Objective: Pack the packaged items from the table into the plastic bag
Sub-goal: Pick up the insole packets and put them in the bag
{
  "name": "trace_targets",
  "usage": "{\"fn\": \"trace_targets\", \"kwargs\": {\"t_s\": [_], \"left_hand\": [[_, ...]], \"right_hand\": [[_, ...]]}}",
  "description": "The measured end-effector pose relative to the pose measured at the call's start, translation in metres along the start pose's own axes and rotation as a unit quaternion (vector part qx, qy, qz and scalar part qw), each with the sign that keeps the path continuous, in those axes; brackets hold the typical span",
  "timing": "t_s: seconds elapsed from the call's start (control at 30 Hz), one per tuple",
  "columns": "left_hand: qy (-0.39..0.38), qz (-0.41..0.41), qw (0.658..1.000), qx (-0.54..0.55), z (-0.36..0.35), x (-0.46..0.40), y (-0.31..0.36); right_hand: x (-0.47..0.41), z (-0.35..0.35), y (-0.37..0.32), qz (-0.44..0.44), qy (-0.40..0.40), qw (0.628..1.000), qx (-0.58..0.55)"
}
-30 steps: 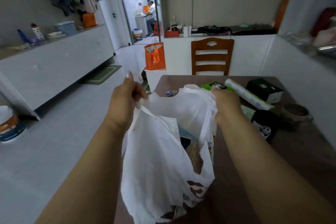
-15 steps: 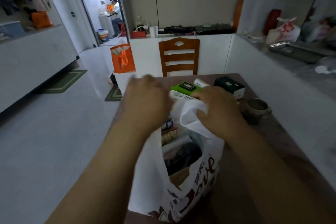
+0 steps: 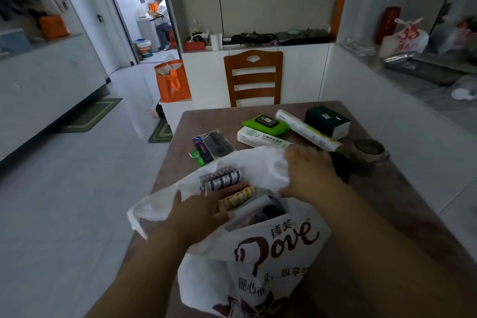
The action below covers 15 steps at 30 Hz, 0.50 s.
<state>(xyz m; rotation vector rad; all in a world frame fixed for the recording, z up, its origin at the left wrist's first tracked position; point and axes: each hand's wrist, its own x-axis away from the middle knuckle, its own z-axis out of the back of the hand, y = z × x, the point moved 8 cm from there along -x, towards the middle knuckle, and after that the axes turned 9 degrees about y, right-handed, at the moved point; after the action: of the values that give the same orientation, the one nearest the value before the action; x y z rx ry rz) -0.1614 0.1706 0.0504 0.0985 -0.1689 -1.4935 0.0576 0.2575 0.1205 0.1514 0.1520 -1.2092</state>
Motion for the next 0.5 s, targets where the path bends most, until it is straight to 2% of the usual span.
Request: {"fn": "trace_targets", "kwargs": {"t_s": [0.03,0.1,0.2,0.23,0.3,0.37,0.43,0.5], "left_hand": [[-0.006,-0.010,1.000,0.004,-0.007,0.005,0.001],[-0.004,-0.024,1.000,0.018,-0.021,0.017,-0.003],[-0.042,-0.003,0.997,0.063,-0.046,0.036,-0.019],[-0.055,0.005,0.996,0.073,-0.051,0.041,-0.023],[-0.041,-0.005,0.997,0.064,-0.046,0.043,-0.021],[0.019,-0.047,0.998,0.034,-0.021,0.035,-0.007],[0.060,-0.083,0.993,0.060,0.012,0.028,0.013],[0.067,-0.104,0.986,0.110,0.043,0.022,0.031]], "right_hand": [[0.000,-0.006,-0.018,0.046,-0.014,0.999,-0.009],[0.006,-0.040,-0.037,0.080,-0.127,0.989,-0.006],[0.031,-0.095,-0.023,0.012,-0.351,0.936,-0.013],[0.037,-0.100,-0.018,-0.005,-0.383,0.924,-0.015],[0.033,-0.090,-0.016,-0.011,-0.363,0.931,-0.020],[0.019,-0.066,-0.018,-0.005,-0.292,0.956,-0.036],[0.006,-0.034,-0.025,-0.001,-0.229,0.972,-0.052],[-0.005,-0.001,-0.036,0.010,-0.175,0.982,-0.069]]}}
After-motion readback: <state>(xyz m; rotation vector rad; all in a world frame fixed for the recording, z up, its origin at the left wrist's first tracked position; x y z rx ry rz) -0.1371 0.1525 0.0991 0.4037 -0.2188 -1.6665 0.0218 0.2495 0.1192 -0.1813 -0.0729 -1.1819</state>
